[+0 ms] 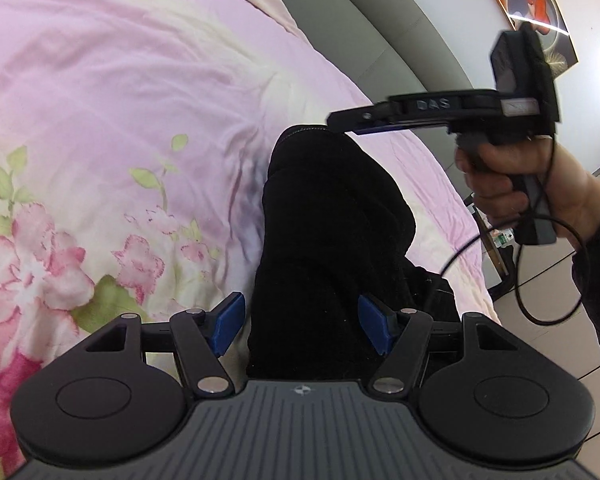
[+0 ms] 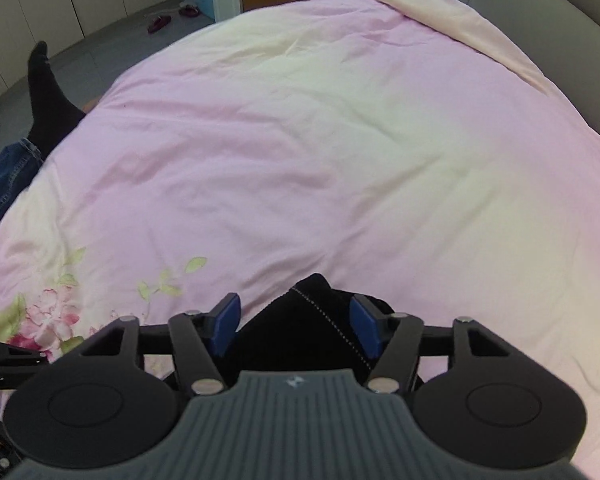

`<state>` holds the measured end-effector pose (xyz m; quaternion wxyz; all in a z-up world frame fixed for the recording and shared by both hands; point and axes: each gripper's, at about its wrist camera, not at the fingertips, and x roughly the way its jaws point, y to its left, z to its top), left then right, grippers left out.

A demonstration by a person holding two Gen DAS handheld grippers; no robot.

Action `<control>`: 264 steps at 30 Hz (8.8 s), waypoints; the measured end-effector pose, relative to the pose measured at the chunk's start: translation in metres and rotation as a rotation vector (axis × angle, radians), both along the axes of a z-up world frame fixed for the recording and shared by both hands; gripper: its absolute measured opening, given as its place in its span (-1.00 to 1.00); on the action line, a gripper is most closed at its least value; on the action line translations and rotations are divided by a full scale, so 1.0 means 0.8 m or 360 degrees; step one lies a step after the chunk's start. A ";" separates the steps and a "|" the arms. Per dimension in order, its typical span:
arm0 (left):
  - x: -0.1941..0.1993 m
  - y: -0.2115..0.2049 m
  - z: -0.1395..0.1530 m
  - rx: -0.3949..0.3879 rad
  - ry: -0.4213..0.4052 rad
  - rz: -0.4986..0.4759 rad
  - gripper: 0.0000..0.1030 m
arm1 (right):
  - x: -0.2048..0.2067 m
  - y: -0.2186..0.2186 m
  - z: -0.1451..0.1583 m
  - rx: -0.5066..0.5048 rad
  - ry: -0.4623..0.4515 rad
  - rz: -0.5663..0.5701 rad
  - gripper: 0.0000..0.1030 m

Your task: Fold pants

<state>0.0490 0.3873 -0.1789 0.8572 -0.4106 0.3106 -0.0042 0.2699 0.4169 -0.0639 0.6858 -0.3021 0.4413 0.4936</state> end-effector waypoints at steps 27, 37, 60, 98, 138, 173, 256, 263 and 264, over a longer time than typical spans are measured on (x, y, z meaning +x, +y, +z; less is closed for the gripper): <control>0.007 -0.024 -0.021 0.0063 0.0268 -0.0090 -0.49 | 0.038 -0.020 -0.061 0.0128 0.0039 -0.0428 -0.73; -0.002 -0.017 -0.017 -0.0004 0.0210 -0.0063 -0.44 | 0.011 -0.124 0.014 0.0544 -0.0117 -0.0508 -0.39; -0.005 -0.029 -0.012 0.0072 0.0180 -0.0029 -0.40 | -0.136 -0.290 -0.082 0.0722 0.0071 -0.0729 -0.64; 0.151 -0.350 0.075 0.1013 -0.0028 -0.0724 0.59 | -0.066 -0.691 -0.157 0.1343 0.0650 -0.2389 0.13; 0.209 -0.485 0.029 0.1600 -0.0260 -0.0877 -0.46 | -0.047 -0.709 -0.144 0.1942 0.1017 -0.2048 0.25; 0.111 -0.304 0.109 0.0957 -0.0390 -0.0320 -0.46 | -0.063 -0.475 0.032 0.1570 0.0551 -0.1229 -0.53; -0.056 -0.025 0.000 0.0027 0.0106 0.0294 -0.21 | -0.099 -0.215 -0.004 0.0745 -0.0160 -0.0909 -0.13; -0.056 -0.017 -0.008 0.0013 0.0108 0.0273 -0.16 | -0.049 -0.086 -0.022 0.0620 -0.0161 -0.0755 -0.15; -0.057 -0.018 -0.007 0.0054 0.0121 0.0278 -0.16 | -0.041 -0.063 -0.032 0.0564 -0.0142 -0.0746 -0.16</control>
